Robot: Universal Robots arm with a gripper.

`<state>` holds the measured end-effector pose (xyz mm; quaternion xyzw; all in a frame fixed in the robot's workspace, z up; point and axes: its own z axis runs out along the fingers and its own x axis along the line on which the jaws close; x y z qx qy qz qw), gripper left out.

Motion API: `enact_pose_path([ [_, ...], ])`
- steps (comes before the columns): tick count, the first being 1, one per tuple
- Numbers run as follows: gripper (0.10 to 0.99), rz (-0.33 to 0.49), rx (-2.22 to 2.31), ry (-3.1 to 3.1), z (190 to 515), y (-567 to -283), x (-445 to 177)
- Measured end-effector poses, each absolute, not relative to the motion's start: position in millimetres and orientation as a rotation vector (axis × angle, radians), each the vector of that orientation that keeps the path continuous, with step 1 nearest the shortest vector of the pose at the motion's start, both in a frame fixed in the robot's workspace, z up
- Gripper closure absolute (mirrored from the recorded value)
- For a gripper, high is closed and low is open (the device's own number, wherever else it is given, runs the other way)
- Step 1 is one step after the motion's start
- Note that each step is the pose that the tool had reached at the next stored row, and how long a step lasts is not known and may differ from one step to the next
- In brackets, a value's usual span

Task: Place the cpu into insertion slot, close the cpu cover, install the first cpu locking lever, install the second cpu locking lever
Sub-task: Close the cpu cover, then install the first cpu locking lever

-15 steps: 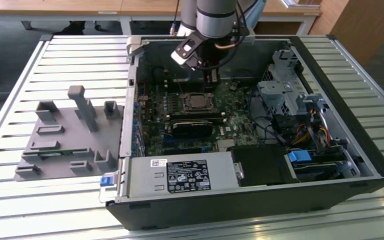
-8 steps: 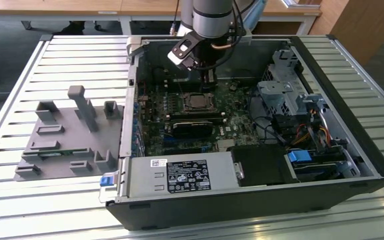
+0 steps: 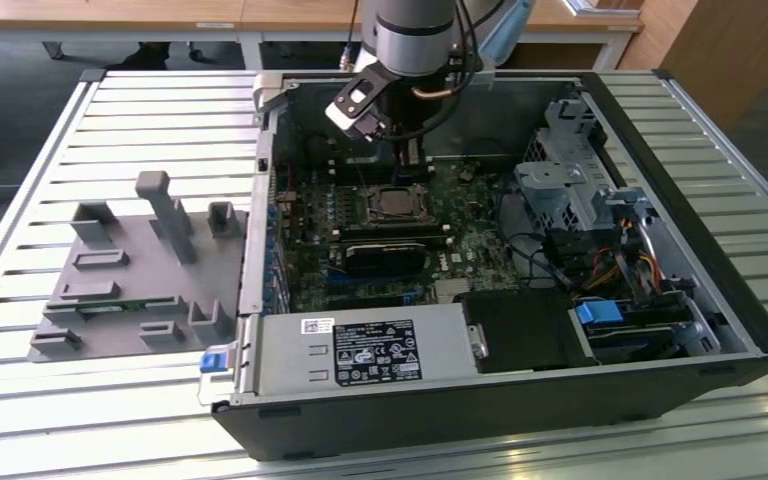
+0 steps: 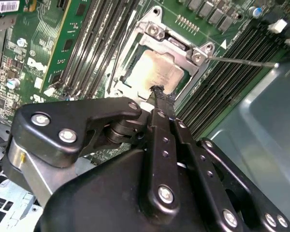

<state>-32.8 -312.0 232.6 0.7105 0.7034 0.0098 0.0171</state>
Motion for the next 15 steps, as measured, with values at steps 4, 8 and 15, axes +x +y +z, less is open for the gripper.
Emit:
enact_pose_path([
  [4,0.965,0.030,2.208,2.186,232.6,-312.0,-36.3],
  [8,0.965,0.030,2.208,2.186,232.6,-312.0,-37.7],
  [15,0.965,0.030,2.208,2.186,240.6,-312.1,-37.8],
])
